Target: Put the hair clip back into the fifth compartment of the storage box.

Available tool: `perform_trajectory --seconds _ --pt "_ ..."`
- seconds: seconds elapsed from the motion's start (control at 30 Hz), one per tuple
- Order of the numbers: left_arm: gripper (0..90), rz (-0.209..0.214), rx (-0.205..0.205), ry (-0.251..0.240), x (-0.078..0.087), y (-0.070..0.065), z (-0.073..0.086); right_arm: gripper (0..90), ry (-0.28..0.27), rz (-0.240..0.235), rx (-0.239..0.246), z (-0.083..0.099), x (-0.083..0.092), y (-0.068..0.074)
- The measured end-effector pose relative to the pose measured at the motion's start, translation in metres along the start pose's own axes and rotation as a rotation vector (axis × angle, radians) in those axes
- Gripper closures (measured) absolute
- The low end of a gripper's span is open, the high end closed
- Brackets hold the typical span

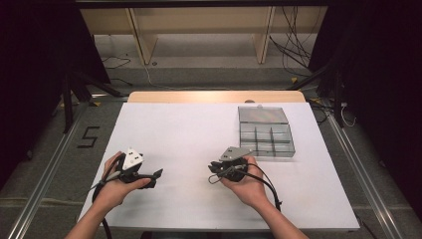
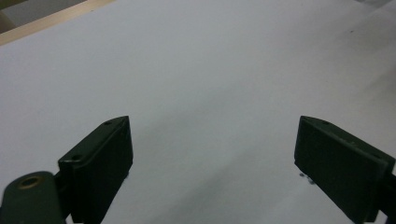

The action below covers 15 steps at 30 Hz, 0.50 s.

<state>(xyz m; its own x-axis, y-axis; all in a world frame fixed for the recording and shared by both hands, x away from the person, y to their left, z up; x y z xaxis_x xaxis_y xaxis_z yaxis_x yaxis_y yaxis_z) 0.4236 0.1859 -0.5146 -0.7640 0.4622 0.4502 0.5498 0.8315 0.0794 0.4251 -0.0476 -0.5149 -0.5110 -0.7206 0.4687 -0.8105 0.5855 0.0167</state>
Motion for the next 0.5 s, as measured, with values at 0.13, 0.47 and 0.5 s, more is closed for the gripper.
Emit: perform_trajectory --seconds 0.13,0.47,0.5 --pt "11.0 0.001 -0.004 0.003 0.000 0.000 0.000 81.1 -0.001 0.007 -0.004 0.000 0.003 -0.003" --pt "11.1 0.000 -0.001 -0.001 0.000 0.000 0.000 81.1 -0.002 0.025 -0.008 0.002 0.011 -0.011" --pt "11.1 0.000 0.000 -0.001 0.000 0.000 0.000 81.1 -0.002 0.025 -0.008 0.002 0.011 -0.011"
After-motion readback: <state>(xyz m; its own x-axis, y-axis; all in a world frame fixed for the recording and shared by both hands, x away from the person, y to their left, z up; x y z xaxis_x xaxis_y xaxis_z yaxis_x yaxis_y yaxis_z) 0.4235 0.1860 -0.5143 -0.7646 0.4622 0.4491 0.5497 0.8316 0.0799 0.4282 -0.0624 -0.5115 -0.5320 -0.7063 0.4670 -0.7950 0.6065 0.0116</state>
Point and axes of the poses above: each handheld gripper's, and its own axes: x roughly backward along the jaws, z roughly out of its underside, y roughly to its left, the point moved 9 cm from there along -x, roughly forward along the jaws, and after that the axes turned 9 degrees about -y, right-handed, at the moved point
